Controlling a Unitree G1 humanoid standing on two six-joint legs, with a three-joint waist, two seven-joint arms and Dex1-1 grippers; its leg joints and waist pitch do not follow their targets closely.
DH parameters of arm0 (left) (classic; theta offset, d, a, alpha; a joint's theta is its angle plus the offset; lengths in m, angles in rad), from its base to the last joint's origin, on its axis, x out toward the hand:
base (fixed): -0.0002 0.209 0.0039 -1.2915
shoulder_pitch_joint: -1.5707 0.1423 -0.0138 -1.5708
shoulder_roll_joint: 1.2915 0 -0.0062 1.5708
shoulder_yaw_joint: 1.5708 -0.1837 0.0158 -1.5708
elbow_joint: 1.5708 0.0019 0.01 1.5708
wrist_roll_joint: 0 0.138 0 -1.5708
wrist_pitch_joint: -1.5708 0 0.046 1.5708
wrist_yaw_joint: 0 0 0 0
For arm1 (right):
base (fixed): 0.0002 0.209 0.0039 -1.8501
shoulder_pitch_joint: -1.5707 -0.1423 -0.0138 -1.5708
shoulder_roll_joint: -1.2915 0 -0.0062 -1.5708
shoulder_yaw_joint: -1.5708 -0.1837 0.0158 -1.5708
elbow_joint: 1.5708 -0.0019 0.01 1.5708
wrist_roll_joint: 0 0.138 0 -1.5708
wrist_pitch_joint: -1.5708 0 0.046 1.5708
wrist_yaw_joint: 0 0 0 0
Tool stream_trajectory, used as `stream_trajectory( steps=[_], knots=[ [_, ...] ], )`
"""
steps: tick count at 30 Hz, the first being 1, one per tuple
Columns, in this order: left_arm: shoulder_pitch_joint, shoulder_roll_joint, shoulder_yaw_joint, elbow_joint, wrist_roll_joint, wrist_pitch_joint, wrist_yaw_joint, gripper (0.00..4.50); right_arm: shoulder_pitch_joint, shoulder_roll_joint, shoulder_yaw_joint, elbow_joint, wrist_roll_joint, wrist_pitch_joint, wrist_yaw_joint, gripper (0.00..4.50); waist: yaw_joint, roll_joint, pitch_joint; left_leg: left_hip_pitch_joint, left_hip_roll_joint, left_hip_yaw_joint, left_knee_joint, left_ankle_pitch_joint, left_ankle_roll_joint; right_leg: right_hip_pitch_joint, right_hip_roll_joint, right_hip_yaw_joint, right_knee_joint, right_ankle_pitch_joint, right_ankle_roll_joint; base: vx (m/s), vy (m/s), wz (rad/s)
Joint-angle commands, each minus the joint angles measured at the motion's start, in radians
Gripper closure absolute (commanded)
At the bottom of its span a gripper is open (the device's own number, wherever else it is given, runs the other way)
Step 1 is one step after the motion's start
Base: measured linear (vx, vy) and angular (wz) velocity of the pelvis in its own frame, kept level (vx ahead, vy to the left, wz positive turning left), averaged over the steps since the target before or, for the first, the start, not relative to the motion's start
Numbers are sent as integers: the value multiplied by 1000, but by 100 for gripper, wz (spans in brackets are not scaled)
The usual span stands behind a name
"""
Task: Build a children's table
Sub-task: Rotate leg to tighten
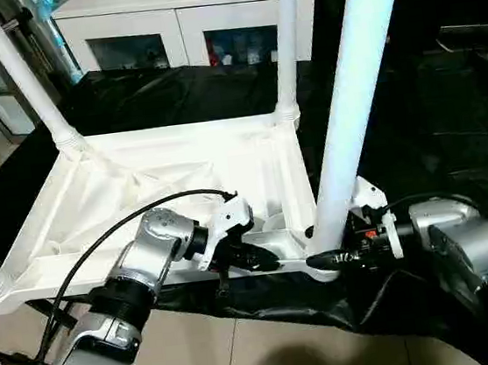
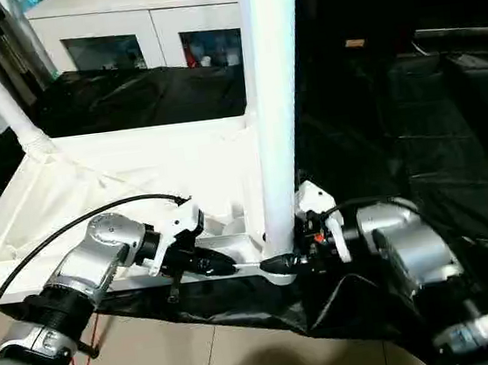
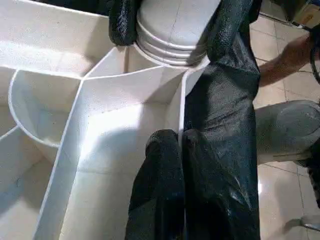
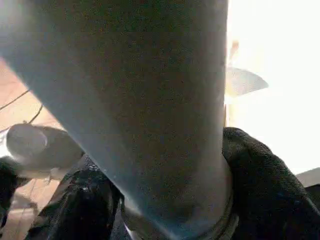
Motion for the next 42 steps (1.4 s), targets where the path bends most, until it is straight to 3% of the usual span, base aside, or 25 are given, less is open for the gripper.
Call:
stream_trajectory(
  steps=[1,3,4,11,12,15,16,17,21,24,28,30,31,33,35,42],
  knots=[
    [-39,-61,26,1,-10,13,119,450,0,91,45,71,-36,-19,-134,187,-9,-13,-50,-8,29,-4,-74,-143,85,58,-40,40,-75,-242,-225,0,0,0],
    [-50,-93,40,30,4,13,205,450,-20,151,21,151,-71,-36,-284,188,-23,-15,-48,-5,23,-8,-78,-185,52,59,-41,37,-87,-354,-182,0,0,0],
    [-54,-103,44,39,10,12,232,450,-26,170,13,173,-79,-37,-328,188,-35,-12,-45,-1,24,-9,-80,-208,40,54,-38,37,-93,-389,-171,0,0,0],
    [-79,-212,79,84,28,51,462,450,-128,351,-67,383,-121,-58,-721,189,-67,-8,-46,-5,18,-14,-81,-240,35,52,-37,32,-100,-447,-151,0,0,0],
    [-78,-224,78,79,27,53,468,450,-147,372,-64,406,-126,-80,-735,189,-68,-14,-47,-2,18,-12,-79,-241,42,47,-37,34,-104,-448,-148,0,0,0],
    [-72,-232,74,70,27,45,460,450,-166,389,-71,417,-111,-97,-711,189,-65,-12,-52,-10,21,-13,-78,-206,71,54,-38,37,-94,-366,-167,0,0,0],
    [-70,-232,72,66,29,40,455,450,-172,392,-79,418,-100,-97,-700,154,-66,-16,-54,-13,23,-13,-77,-184,83,57,-39,38,-89,-316,-183,0,0,0],
    [-62,-227,69,54,26,39,441,450,-175,389,-84,412,-87,-92,-675,133,-65,-14,-55,-14,23,-13,-76,-170,89,59,-39,38,-84,-290,-192,0,0,0],
    [-51,-221,65,38,23,36,425,450,-187,382,-92,420,-82,-99,-645,97,-61,-12,-60,-14,25,-10,-70,-109,123,62,-40,39,-71,-173,-237,0,0,0],
    [-40,-189,53,28,22,11,362,450,-154,301,-15,326,-78,-137,-420,97,-54,-14,-63,-14,25,-8,-65,-87,150,64,-40,39,-64,-112,-256,0,0,0],
    [-36,-159,40,21,20,-4,300,450,-102,225,32,207,-42,-130,-242,97,-41,-17,-60,-16,29,-5,-62,-72,190,65,-40,39,-61,-92,-261,0,0,0],
    [-34,-141,34,17,19,-16,260,450,-72,174,57,145,-30,-128,-149,97,-32,-18,-57,-12,31,-4,-63,-93,182,63,-38,38,-67,-140,-251,0,0,0],
    [-36,-132,32,22,20,-32,243,450,-56,135,75,111,-20,-103,-91,97,-29,-6,-56,-10,31,-4,-65,-107,171,61,-38,39,-69,-168,-249,0,0,0],
    [-39,-118,30,25,15,-42,207,450,-38,84,96,73,-11,-71,-23,97,-22,-14,-55,-6,33,-3,-68,-129,155,60,-36,40,-73,-195,-239,0,0,0],
    [-41,-108,29,25,12,-47,182,450,-28,56,103,51,-7,-57,21,97,-18,-12,-54,-6,34,-2,-69,-140,146,60,-36,41,-75,-203,-237,0,0,0],
    [-43,-57,19,13,-1,-58,54,450,8,-46,123,-61,11,2,158,111,0,-7,-61,-8,36,-5,-65,-79,155,62,-37,42,-62,-106,-252,0,0,0]
  ],
)
